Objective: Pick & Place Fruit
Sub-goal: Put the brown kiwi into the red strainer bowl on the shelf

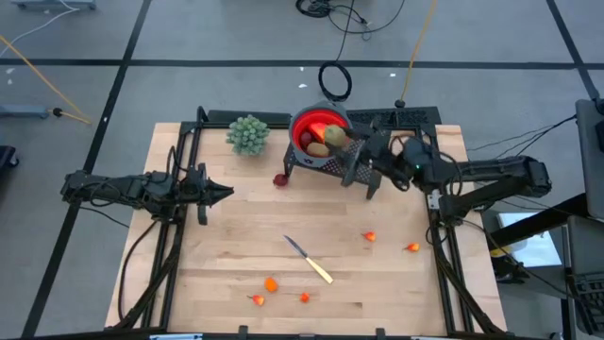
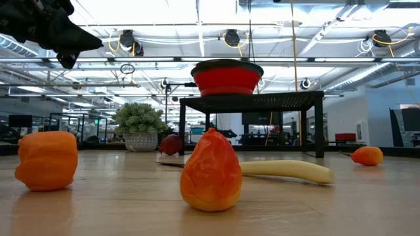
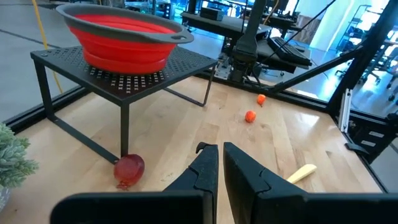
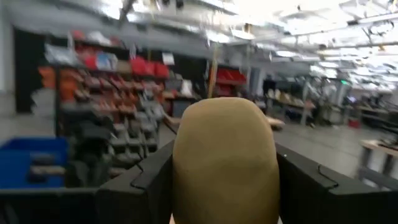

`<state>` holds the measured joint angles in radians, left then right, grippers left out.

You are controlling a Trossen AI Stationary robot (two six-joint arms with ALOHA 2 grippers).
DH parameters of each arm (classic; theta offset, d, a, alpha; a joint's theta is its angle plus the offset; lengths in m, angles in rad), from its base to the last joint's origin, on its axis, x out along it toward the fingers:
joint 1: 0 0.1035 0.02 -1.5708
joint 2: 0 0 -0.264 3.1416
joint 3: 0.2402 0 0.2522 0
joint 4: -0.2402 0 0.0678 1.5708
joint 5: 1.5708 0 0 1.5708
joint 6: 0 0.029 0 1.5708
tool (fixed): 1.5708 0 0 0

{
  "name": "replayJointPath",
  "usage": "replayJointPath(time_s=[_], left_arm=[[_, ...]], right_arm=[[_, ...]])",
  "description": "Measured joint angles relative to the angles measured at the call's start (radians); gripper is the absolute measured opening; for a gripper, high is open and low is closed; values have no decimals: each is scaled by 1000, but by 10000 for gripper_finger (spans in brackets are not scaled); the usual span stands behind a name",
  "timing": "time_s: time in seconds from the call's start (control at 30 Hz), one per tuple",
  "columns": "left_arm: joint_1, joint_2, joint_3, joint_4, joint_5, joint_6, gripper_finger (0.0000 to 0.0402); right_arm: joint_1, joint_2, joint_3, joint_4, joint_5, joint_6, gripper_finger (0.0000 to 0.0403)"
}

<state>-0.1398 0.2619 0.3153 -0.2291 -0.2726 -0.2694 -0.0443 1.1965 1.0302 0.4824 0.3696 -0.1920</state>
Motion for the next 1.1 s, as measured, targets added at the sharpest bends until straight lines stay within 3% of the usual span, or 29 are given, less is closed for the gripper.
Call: replayJointPath(time_s=[0.17, 0.37, 0.73, 1.1], left_arm=[[0, 0, 0, -3, -16, -2, 24], [0, 0, 0, -5, -77, -3, 24], [0, 0, 0, -5, -97, -28, 24], [0, 0, 0, -5, -97, -29, 24]], right_arm=[[-76, 0, 58, -143, -5, -1, 206], [-168, 8, 60, -190, -17, 0, 206], [-292, 144, 61, -199, -242, 83, 206], [-351, 277, 60, -203, -328, 135, 206]])
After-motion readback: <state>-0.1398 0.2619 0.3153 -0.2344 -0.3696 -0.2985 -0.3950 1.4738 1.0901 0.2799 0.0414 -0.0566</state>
